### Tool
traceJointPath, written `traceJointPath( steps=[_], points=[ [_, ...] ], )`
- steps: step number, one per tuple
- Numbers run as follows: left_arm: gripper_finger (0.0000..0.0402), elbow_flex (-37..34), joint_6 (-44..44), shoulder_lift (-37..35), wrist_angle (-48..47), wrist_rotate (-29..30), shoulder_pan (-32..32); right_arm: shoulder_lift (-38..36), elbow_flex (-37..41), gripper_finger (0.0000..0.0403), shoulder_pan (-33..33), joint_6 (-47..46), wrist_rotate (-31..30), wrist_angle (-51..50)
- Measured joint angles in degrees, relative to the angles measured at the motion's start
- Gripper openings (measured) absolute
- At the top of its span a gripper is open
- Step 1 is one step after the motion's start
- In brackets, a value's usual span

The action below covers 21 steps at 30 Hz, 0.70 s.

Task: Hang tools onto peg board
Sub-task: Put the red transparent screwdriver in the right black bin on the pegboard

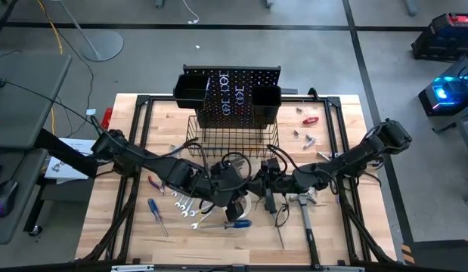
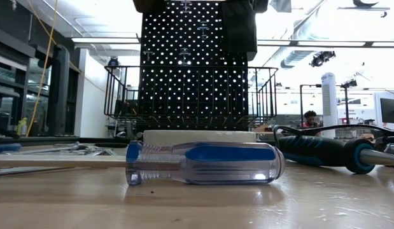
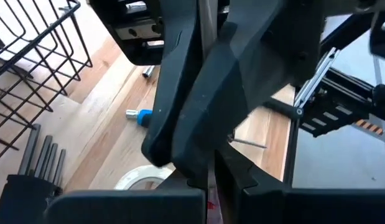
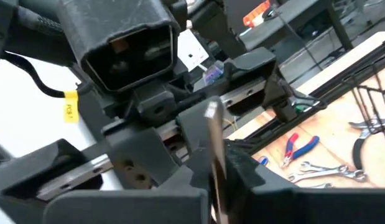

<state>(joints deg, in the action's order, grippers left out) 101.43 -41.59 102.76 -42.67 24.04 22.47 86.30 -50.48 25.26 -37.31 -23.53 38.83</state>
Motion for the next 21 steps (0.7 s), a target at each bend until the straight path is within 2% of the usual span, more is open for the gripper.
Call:
traceJointPath(
  steps=[6,11,17,21],
  points=[
    [0.0017,0.2,1.6,-0.8,0.8,-0.1,0.0,-3.5,0.0,0.0002,0.0,1.8,-0.9,-2.4],
    [0.0045,0.2,3.2,-2.2,-0.2,0.4,0.0,-9.1,0.0,0.0001,-0.1,1.7,-1.6,-11.9],
    [0.007,0.0,3.4,-5.1,-5.4,-0.2,0.1,-15.1,-0.2,0.0,0.0,4.4,-3.5,-17.4],
    [0.0086,0.0,-0.6,-7.9,-12.5,0.4,0.8,-17.9,-0.2,0.0,0.0,7.0,-6.9,-18.8]
  ],
)
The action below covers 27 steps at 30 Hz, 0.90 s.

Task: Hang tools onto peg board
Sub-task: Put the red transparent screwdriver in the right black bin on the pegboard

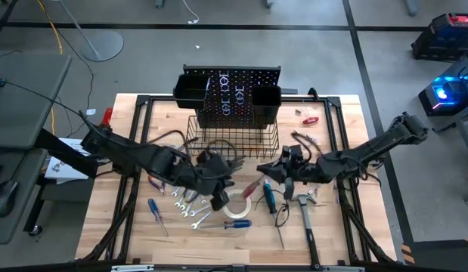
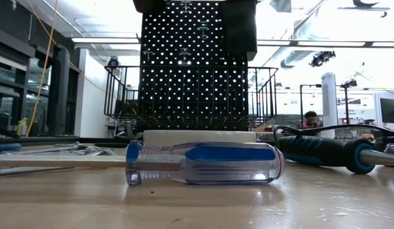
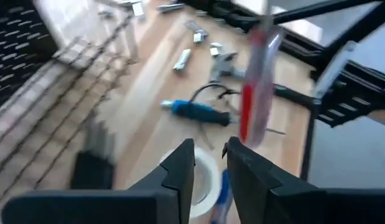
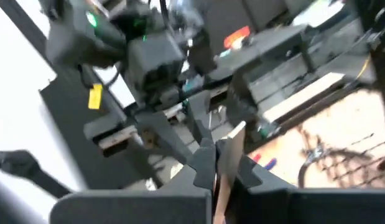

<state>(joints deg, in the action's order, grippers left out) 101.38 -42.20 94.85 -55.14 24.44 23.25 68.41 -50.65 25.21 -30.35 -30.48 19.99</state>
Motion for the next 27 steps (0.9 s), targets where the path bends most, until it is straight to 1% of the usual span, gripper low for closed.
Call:
traceJointPath(
  steps=[3,6,9,11,13,15,16,18,20,24,27],
  points=[
    [0.0099,-0.6,-5.3,-1.6,-2.7,5.1,2.3,-1.7,0.0,0.0,0.0,2.2,-3.1,2.3],
    [0.0112,-2.7,-11.8,-2.6,-2.2,13.8,6.2,-2.0,0.0,0.0,0.0,5.9,-6.8,7.0],
    [0.0126,-6.1,-20.9,-2.7,0.5,23.0,10.5,-2.2,0.0,0.0,0.0,10.6,-9.7,14.0],
    [0.0137,-9.0,-27.4,-2.4,5.4,28.6,13.1,-1.9,0.0,0.0,-0.2,13.8,-10.7,18.8],
    [0.0148,-12.1,-31.0,-2.1,14.1,35.0,14.9,-1.4,0.0,0.0,-0.6,16.5,-11.1,23.6],
    [0.016,-14.9,-30.0,-1.8,26.2,40.7,15.7,-1.0,0.0,0.0,-1.3,17.8,-10.8,27.9],
    [0.0166,-15.9,-27.5,-1.5,31.7,42.4,15.5,-0.7,0.0,0.0,-1.7,17.9,-10.1,29.9],
    [0.0179,-17.6,-19.4,-1.3,43.9,42.9,14.2,-0.3,0.0,0.0,-2.3,17.9,-8.2,32.5],
    [0.0191,-19.0,-10.5,-1.3,55.4,41.1,12.0,0.3,-0.4,0.0,-3.1,17.4,-6.3,33.9],
    [0.021,-19.2,5.4,-1.3,74.5,32.6,7.1,2.0,-4.5,0.0,-3.8,19.0,-2.5,34.1],
    [0.0217,-19.2,10.9,-1.3,82.9,28.1,4.4,3.2,-8.8,0.0,-3.8,24.1,-0.7,34.0]
  ],
)
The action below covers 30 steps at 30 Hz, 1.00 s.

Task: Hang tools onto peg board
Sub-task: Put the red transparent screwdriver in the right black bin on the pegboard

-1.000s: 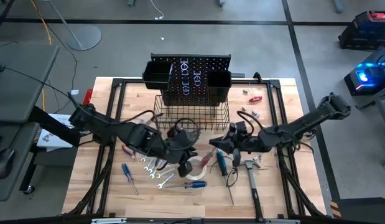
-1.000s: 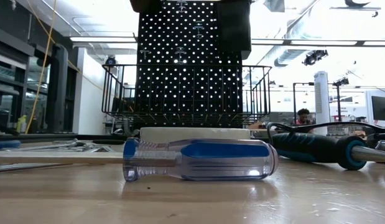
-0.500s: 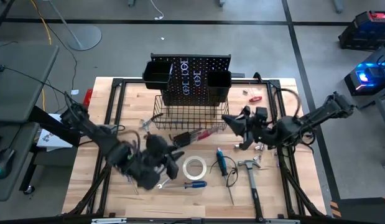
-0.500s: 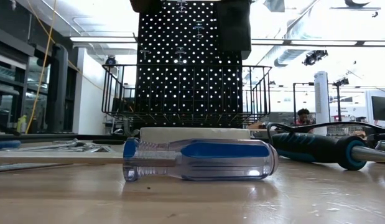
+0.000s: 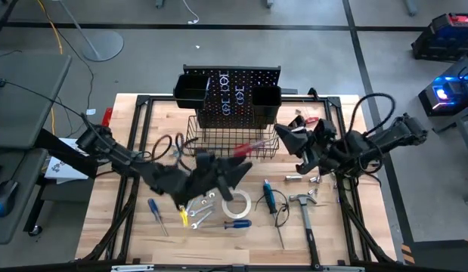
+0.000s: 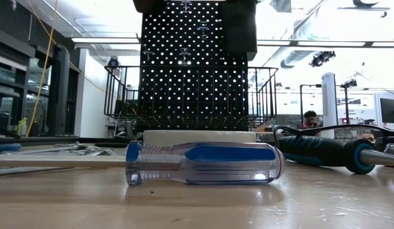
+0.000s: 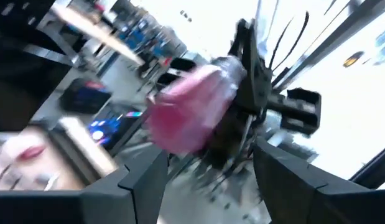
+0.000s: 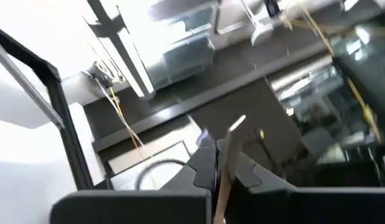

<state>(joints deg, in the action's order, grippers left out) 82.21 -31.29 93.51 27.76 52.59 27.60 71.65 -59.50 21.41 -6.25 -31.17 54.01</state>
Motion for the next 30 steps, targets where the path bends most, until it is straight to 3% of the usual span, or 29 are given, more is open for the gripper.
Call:
traceJointPath(
  steps=[5,13,24,30],
  points=[
    [0.0219,0.0,0.2,0.0,9.4,-3.4,-1.9,0.3,-7.3,0.0,0.4,9.8,0.7,-1.4],
    [0.0219,0.0,4.7,0.0,30.7,-10.0,-4.4,1.4,-15.1,0.0,-0.3,17.6,-0.2,-6.1],
    [0.0219,3.2,3.0,1.9,31.9,-10.0,-6.4,9.7,-28.0,0.0,-2.4,23.3,1.4,-10.6],
    [0.0219,3.3,4.5,1.9,35.6,-8.6,-6.6,10.9,-30.9,0.0,-2.4,23.3,1.5,-15.3]
  ],
)
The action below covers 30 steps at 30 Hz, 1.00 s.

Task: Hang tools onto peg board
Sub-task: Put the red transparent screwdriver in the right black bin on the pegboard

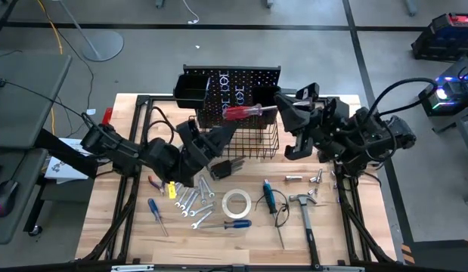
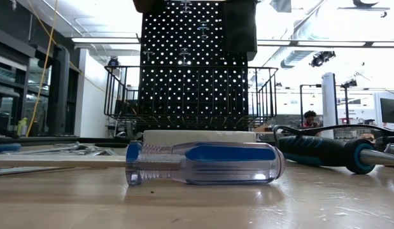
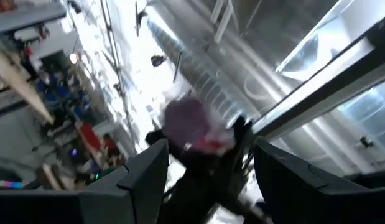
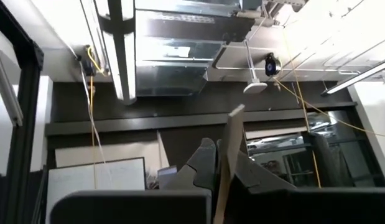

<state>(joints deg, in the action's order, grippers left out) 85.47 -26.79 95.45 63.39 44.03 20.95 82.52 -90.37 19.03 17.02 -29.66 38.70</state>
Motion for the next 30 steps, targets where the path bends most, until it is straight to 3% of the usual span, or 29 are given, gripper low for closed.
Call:
traceJointPath(
  steps=[6,18,30],
  points=[
    [0.0219,0.0,4.4,0.0,4.6,0.1,-0.3,0.0,0.1,0.0,-0.2,-0.2,-1.5,-0.2],
    [0.0219,0.0,-1.1,0.0,2.6,0.8,-3.9,2.0,0.2,0.0,-0.7,-4.5,-1.4,-3.6],
    [0.0212,0.0,-2.0,0.0,3.6,1.0,-3.3,2.2,0.2,0.0,-1.8,0.9,-4.1,2.3]
  ],
)
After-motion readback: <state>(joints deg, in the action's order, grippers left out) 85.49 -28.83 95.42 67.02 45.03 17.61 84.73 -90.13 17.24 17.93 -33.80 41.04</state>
